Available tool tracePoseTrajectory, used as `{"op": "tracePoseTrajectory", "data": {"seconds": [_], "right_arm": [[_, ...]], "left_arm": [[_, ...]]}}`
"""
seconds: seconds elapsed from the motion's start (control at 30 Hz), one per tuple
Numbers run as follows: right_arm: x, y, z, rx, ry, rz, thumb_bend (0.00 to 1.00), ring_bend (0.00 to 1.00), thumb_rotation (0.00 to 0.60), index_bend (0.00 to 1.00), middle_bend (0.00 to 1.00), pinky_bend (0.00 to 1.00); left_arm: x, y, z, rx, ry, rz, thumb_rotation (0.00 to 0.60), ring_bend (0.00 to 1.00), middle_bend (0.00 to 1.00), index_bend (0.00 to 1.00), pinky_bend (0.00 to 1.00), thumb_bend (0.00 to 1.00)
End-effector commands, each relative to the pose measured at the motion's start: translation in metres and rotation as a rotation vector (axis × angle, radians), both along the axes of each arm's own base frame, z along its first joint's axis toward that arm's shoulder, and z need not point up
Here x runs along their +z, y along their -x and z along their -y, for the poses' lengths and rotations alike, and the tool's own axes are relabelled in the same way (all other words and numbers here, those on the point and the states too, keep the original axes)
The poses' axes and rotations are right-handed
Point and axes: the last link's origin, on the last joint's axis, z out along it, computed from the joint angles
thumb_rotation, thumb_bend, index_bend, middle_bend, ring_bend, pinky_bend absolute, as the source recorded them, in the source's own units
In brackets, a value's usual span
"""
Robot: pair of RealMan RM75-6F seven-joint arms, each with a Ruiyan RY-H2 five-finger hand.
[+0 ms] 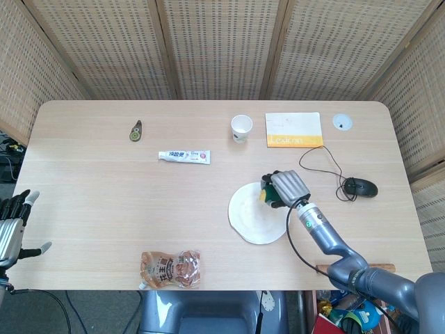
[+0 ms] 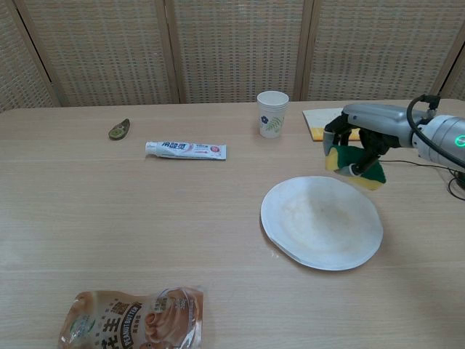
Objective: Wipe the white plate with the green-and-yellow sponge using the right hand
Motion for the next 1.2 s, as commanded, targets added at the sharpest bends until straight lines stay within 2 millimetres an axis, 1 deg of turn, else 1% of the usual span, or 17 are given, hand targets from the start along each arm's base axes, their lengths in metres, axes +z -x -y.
{"op": "tracePoseTrajectory", "data": {"seconds": [0.03,0.17,0.23,0.27,0.33,0.37,0.4,0.47,0.53,0.63,0.73,0.77,0.93,1.0,1.07,1.1,1.2], "right_arm": [[0.004,0.03,0.006,-0.043,0.012,-0.164,0.3,0.4,0.6,0.51,0.49,0.66],[-0.001,0.041,0.008,-0.041,0.023,-0.258,0.3,0.4,0.6,0.51,0.48,0.62],[-0.003,0.044,0.008,-0.042,0.03,-0.296,0.3,0.39,0.6,0.51,0.45,0.58],[-0.004,0.044,0.009,-0.042,0.032,-0.31,0.29,0.35,0.6,0.47,0.39,0.53],[-0.005,0.046,0.009,-0.052,0.032,-0.328,0.2,0.2,0.6,0.33,0.22,0.38],[-0.006,0.047,0.009,-0.059,0.03,-0.333,0.11,0.1,0.6,0.23,0.11,0.28],[-0.006,0.047,0.009,-0.067,0.026,-0.334,0.05,0.04,0.6,0.15,0.05,0.21],[-0.007,0.046,0.008,-0.088,0.02,-0.324,0.0,0.0,0.6,0.05,0.0,0.12],[-0.006,0.042,0.008,-0.106,0.023,-0.298,0.0,0.0,0.6,0.01,0.0,0.08],[-0.001,0.032,0.005,-0.115,0.047,-0.243,0.0,0.0,0.6,0.0,0.0,0.06],[0.016,0.012,-0.007,-0.113,0.07,-0.143,0.0,0.0,0.6,0.0,0.0,0.04],[0.036,0.0,-0.021,-0.091,0.1,-0.06,0.0,0.0,0.6,0.0,0.0,0.03],[0.073,-0.005,-0.047,-0.042,0.142,-0.021,0.0,0.0,0.6,0.0,0.0,0.0],[0.089,-0.001,-0.058,-0.02,0.172,-0.002,0.0,0.0,0.6,0.0,0.0,0.0],[0.107,0.011,-0.075,0.01,0.214,0.003,0.0,0.0,0.6,0.0,0.0,0.0],[0.117,0.023,-0.086,0.025,0.251,-0.006,0.0,0.0,0.6,0.0,0.0,0.0],[0.131,0.05,-0.107,0.061,0.308,-0.035,0.0,0.0,0.6,0.0,0.0,0.0]], "left_arm": [[0.0,0.0,0.0,-0.001,0.001,-0.001,0.6,0.0,0.0,0.0,0.0,0.0],[0.0,0.0,0.001,-0.002,-0.001,-0.001,0.6,0.0,0.0,0.0,0.0,0.0],[0.0,0.0,0.001,-0.002,-0.001,-0.001,0.6,0.0,0.0,0.0,0.0,0.0],[0.0,0.0,0.001,-0.002,-0.001,-0.001,0.6,0.0,0.0,0.0,0.0,0.0],[0.0,0.0,0.001,-0.002,0.0,-0.001,0.6,0.0,0.0,0.0,0.0,0.0],[0.0,0.0,0.001,-0.002,0.0,-0.002,0.6,0.0,0.0,0.0,0.0,0.0],[0.0,0.0,0.001,-0.002,0.0,-0.002,0.6,0.0,0.0,0.0,0.0,0.0],[0.0,0.0,0.001,-0.001,0.001,-0.001,0.6,0.0,0.0,0.0,0.0,0.0],[0.0,0.0,0.002,-0.002,0.0,0.0,0.6,0.0,0.0,0.0,0.0,0.0],[0.001,-0.001,0.002,-0.004,-0.002,0.002,0.6,0.0,0.0,0.0,0.0,0.0],[0.001,-0.001,0.003,-0.009,0.001,0.008,0.6,0.0,0.0,0.0,0.0,0.0],[0.001,-0.002,0.004,-0.016,0.004,0.008,0.6,0.0,0.0,0.0,0.0,0.0],[0.002,-0.003,0.005,-0.032,-0.004,0.007,0.6,0.0,0.0,0.0,0.0,0.0],[0.003,-0.004,0.006,-0.041,-0.01,0.01,0.6,0.0,0.0,0.0,0.0,0.0],[0.004,-0.005,0.008,-0.052,-0.018,0.015,0.6,0.0,0.0,0.0,0.0,0.0],[0.006,-0.006,0.01,-0.059,-0.029,0.017,0.6,0.0,0.0,0.0,0.0,0.0],[0.008,-0.006,0.012,-0.08,-0.056,0.017,0.6,0.0,0.0,0.0,0.0,0.0]]}}
